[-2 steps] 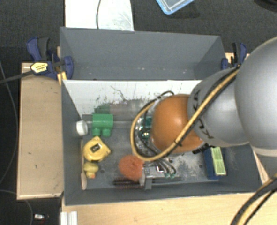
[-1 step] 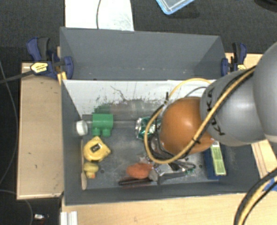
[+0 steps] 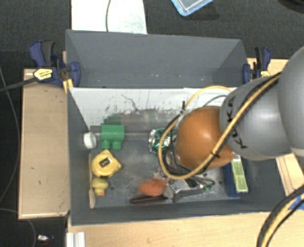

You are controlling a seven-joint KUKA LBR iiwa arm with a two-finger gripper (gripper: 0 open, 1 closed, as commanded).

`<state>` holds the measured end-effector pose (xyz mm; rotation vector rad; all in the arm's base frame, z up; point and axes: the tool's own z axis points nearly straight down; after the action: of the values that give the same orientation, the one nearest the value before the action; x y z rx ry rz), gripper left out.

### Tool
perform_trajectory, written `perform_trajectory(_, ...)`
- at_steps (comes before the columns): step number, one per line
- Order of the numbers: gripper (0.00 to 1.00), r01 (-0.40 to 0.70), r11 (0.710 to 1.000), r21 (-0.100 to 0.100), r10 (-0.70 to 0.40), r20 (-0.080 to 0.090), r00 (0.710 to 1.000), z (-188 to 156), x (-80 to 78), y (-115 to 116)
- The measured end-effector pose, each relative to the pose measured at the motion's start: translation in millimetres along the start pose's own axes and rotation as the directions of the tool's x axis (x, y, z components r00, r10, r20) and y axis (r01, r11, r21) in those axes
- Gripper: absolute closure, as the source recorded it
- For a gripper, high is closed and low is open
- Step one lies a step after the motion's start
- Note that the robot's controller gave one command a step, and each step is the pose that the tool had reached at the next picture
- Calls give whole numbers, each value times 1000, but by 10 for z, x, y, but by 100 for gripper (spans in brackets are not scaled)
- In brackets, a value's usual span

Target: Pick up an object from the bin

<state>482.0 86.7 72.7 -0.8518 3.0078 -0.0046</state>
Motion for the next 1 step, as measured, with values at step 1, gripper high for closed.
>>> perform_trajectory(1,100,12,1000,-2,-12,-4,1000,-677,-45,15)
